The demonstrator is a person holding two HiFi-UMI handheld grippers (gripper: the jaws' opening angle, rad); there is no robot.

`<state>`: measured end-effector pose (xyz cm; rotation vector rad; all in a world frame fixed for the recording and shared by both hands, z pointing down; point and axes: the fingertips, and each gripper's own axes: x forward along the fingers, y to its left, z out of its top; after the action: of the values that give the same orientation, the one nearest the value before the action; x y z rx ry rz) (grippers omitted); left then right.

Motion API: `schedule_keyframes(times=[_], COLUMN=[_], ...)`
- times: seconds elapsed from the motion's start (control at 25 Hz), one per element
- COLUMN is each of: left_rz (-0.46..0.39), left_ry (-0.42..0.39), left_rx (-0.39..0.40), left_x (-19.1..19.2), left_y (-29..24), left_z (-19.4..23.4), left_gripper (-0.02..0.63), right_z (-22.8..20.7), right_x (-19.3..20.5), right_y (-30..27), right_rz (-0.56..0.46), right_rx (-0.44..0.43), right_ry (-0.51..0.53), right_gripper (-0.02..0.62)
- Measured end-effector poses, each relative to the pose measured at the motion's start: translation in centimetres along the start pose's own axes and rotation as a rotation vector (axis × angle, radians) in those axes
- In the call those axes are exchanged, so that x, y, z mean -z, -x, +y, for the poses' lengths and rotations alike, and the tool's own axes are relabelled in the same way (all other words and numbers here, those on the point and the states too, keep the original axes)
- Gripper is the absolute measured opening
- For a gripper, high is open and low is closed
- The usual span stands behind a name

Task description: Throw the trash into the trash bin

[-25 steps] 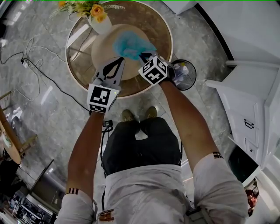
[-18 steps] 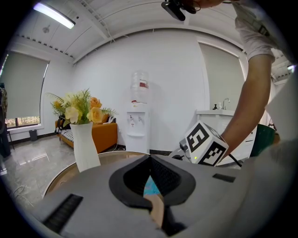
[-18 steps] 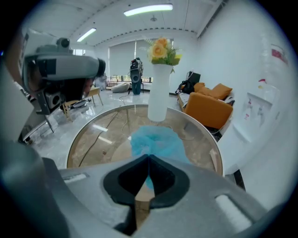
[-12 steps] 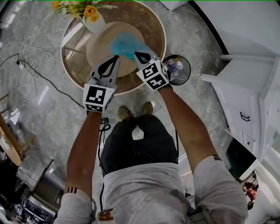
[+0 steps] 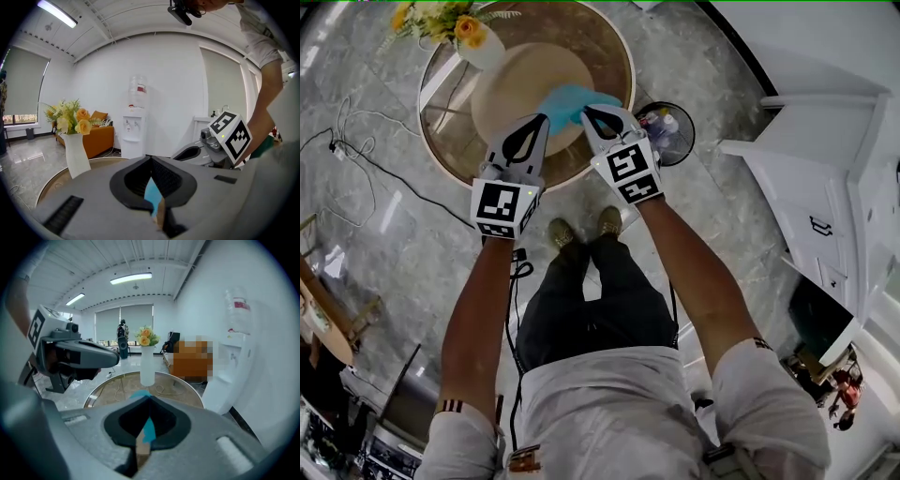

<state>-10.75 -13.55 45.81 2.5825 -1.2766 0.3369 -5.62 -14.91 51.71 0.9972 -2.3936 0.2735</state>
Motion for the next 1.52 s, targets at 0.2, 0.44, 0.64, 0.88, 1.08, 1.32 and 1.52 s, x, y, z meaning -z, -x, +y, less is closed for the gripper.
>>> schedule_keyframes(times=[0.2, 0.44, 0.64, 0.88, 1.08, 1.32, 1.52], left_rz=[-0.002, -0.010, -0.014, -0.018, -0.020, -0.016, -0.010], left_ry=[-0.005, -0.009, -0.017, -0.023, -0.032, -0.036, -0.038], left_rx=[0.041, 0.096, 0.141, 0.192, 0.230, 0.254, 0.277], left_x=[-0.7, -1.3, -1.8, -2.4, -2.8, -2.8, -2.8], left_y=[-0.7, -2.1, -3.3, -5.3, -6.9, -8.9, -10.7], left_z=[-2.7, -6.5, -9.7, -13.3, -16.4, -18.8, -20.8], left_gripper=[-0.002, -0.002, -0.002, -0.002, -0.002, -0.002, -0.002], right_z=[-0.9, -3.6, -6.1, -9.3, -11.4, -13.2, -14.7], right_x=[0.0, 1.0, 2.5, 5.4, 7.8, 10.5, 13.2], right_y=[3.5, 8.1, 12.3, 16.6, 19.3, 21.3, 22.2], right_rz=[-0.037, -0.072, -0.081, -0.063, -0.052, -0.029, 0.011], right_rx=[0.045, 0.133, 0.207, 0.295, 0.342, 0.371, 0.382], right_ry=[-0.042, -0.088, -0.117, -0.143, -0.175, -0.200, -0.212], right_gripper=[0.002, 0.002, 0.002, 0.002, 0.002, 0.002, 0.002])
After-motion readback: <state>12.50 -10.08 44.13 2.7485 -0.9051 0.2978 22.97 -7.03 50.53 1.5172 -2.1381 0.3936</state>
